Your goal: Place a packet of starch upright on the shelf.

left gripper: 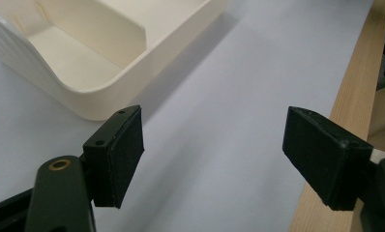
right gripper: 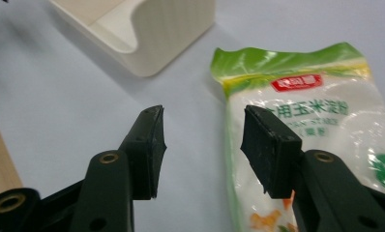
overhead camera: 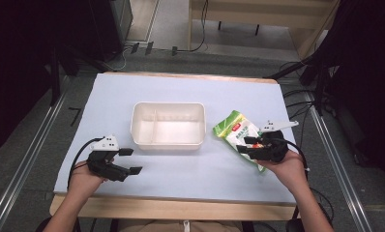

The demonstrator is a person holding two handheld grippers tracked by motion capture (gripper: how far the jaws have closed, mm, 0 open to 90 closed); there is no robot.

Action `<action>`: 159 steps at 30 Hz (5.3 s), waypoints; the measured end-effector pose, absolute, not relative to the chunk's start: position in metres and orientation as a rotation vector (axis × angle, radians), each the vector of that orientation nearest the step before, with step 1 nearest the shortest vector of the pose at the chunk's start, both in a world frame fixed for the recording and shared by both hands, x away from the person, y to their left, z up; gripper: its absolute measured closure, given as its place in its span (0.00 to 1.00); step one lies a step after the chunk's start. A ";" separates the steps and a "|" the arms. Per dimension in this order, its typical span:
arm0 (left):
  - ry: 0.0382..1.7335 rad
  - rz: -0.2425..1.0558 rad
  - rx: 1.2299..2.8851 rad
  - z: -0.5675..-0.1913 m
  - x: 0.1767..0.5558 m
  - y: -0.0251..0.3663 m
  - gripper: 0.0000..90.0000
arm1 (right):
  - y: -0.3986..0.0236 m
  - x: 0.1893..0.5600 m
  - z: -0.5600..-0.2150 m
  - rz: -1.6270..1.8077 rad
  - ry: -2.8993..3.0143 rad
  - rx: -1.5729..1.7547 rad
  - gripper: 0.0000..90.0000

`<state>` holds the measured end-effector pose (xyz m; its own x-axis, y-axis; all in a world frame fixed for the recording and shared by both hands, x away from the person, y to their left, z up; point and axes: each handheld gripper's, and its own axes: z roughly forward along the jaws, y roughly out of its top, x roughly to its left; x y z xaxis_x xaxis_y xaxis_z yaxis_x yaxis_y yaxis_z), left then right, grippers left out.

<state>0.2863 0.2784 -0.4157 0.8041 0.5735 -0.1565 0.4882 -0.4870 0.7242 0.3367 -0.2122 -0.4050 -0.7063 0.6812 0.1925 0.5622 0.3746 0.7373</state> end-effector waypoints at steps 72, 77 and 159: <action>0.711 0.131 2.176 -0.413 0.298 0.265 0.26 | -0.278 0.356 -0.460 0.846 2.526 1.468 1.00; 0.704 0.127 2.183 -0.413 0.300 0.262 0.26 | -0.264 0.347 -0.457 0.849 2.592 1.408 1.00; 0.688 0.121 2.183 -0.415 0.301 0.260 0.26 | -0.227 0.428 -0.454 0.931 2.303 1.876 0.94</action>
<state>0.3014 0.2603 -0.4153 0.8459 0.5143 -0.1415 0.4347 -0.5108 0.7417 0.4280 -0.2267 -0.4542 -0.2734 0.9003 0.3386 0.8828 0.0951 0.4601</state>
